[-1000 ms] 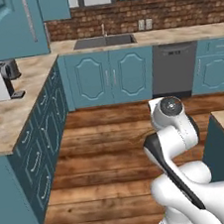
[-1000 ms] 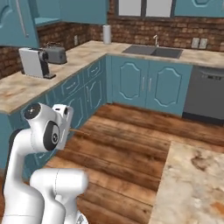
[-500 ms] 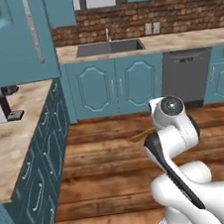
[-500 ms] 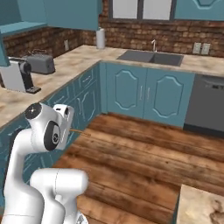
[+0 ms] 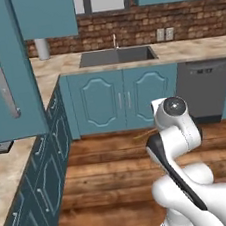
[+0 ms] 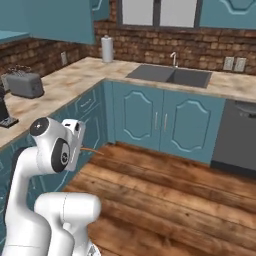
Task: Organize the utensils by type. Pick up the wooden spoons from the counter and place them in the open cabinet. Then pick up the metallic utensils from the counter and place them in the open drawer.
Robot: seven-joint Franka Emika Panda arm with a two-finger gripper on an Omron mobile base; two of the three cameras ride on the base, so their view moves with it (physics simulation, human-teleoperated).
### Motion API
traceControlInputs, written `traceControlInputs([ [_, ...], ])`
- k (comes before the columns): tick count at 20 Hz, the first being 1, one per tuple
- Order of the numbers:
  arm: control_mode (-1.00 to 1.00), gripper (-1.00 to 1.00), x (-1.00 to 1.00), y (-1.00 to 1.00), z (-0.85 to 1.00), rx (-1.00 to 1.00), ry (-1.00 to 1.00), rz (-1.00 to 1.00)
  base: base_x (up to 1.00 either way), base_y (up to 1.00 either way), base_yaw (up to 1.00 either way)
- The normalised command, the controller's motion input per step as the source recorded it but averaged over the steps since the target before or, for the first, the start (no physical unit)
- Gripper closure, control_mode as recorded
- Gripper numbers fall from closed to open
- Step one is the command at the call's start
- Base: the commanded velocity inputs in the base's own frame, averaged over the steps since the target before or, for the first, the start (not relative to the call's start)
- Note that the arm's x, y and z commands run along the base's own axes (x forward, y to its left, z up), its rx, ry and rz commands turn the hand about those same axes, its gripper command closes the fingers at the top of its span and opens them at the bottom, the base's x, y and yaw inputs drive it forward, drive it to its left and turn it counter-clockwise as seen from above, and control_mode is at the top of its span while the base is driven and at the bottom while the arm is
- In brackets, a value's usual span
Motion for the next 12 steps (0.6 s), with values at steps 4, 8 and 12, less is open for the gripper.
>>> traceControlInputs([
  [4, 1.0, 1.0, 0.0, 0.0, 0.0, 0.0, 0.0, 0.0, 0.86, 0.0, 0.17],
  [8, 1.0, 1.0, 0.0, 0.0, 0.0, 0.0, 0.0, 0.0, 0.75, 0.01, 0.22],
  [12, 1.0, 1.0, 0.0, 0.0, 0.0, 0.0, 0.0, 0.0, 0.62, 0.0, 0.31],
])
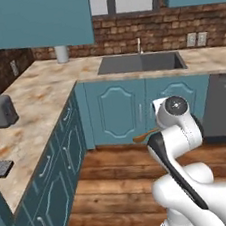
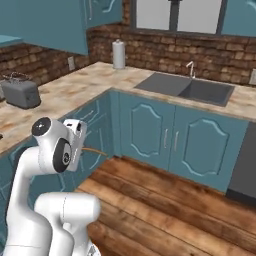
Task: Organize the utensils by type. Pick up the wooden spoons from the counter and place them in the open cabinet. Then pick up the metallic utensils from the counter and place them in the open drawer.
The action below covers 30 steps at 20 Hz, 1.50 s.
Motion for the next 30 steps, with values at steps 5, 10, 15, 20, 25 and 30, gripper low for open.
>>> traceControlInputs([
  [5, 1.0, 1.0, 0.0, 0.0, 0.0, 0.0, 0.0, 0.0, 0.42, 0.04, 0.45],
  [10, 1.0, 1.0, 0.0, 0.0, 0.0, 0.0, 0.0, 0.0, 0.37, 0.01, 0.5],
  [15, 1.0, 1.0, 0.0, 0.0, 0.0, 0.0, 0.0, 0.0, 0.47, 0.0, 0.52],
  [20, 1.0, 1.0, 0.0, 0.0, 0.0, 0.0, 0.0, 0.0, 0.57, 0.02, 0.52],
  [25, 1.0, 1.0, 0.0, 0.0, 0.0, 0.0, 0.0, 0.0, 0.68, 0.02, 0.54],
  [30, 1.0, 1.0, 0.0, 0.0, 0.0, 0.0, 0.0, 0.0, 0.71, 0.0, 0.55],
])
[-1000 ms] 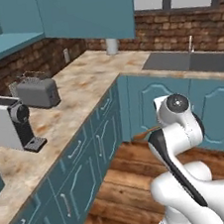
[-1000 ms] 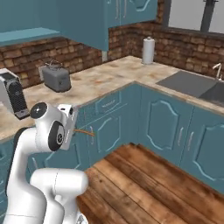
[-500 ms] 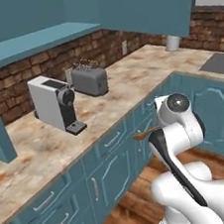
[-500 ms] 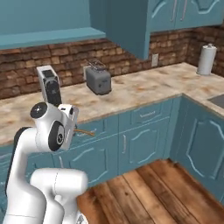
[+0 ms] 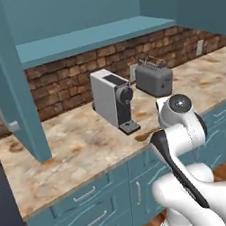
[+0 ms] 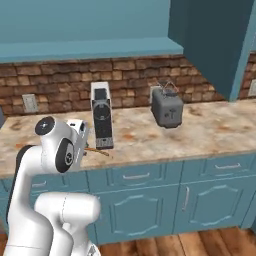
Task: Organize the utensils by type. Pick up the wooden spoons from the counter and place them in the open cabinet. Then pick up the metallic utensils from the counter and place them in the open drawer.
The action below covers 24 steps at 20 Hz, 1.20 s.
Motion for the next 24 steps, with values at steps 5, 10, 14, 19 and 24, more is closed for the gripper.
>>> traceControlInputs([
  [5, 1.0, 1.0, 0.0, 0.0, 0.0, 0.0, 0.0, 0.0, 0.48, 0.0, 0.49],
  [10, 1.0, 1.0, 0.0, 0.0, 0.0, 0.0, 0.0, 0.0, 0.29, -0.3, 0.28],
  [14, 1.0, 1.0, 0.0, 0.0, 0.0, 0.0, 0.0, 0.0, 0.42, -0.49, 0.2],
  [19, 1.0, 1.0, 0.0, 0.0, 0.0, 0.0, 0.0, 0.0, 0.45, -0.23, 0.14],
  [24, 1.0, 1.0, 0.0, 0.0, 0.0, 0.0, 0.0, 0.0, 0.33, -0.1, 0.08],
])
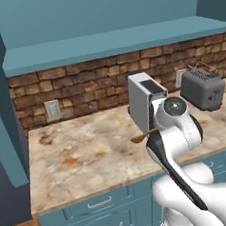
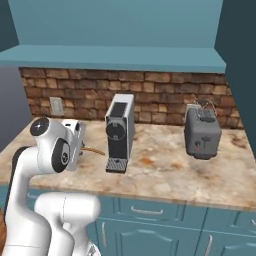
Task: Organize the utensils by type. Pick up the wooden spoons from the counter and place them in the open cabinet. Then pick up the metallic utensils from the counter and place them in the open drawer.
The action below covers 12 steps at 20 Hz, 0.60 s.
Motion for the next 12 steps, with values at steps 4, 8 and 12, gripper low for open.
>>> traceControlInputs([
  [4, 1.0, 1.0, 0.0, 0.0, 0.0, 0.0, 0.0, 0.0, 0.4, -0.16, 0.04],
  [8, 1.0, 1.0, 0.0, 0.0, 0.0, 0.0, 0.0, 0.0, 0.37, -0.23, 0.0],
  [12, -1.0, 1.0, 0.04, -0.08, 0.04, 0.09, -0.07, 0.0, 0.17, -0.21, 0.0],
])
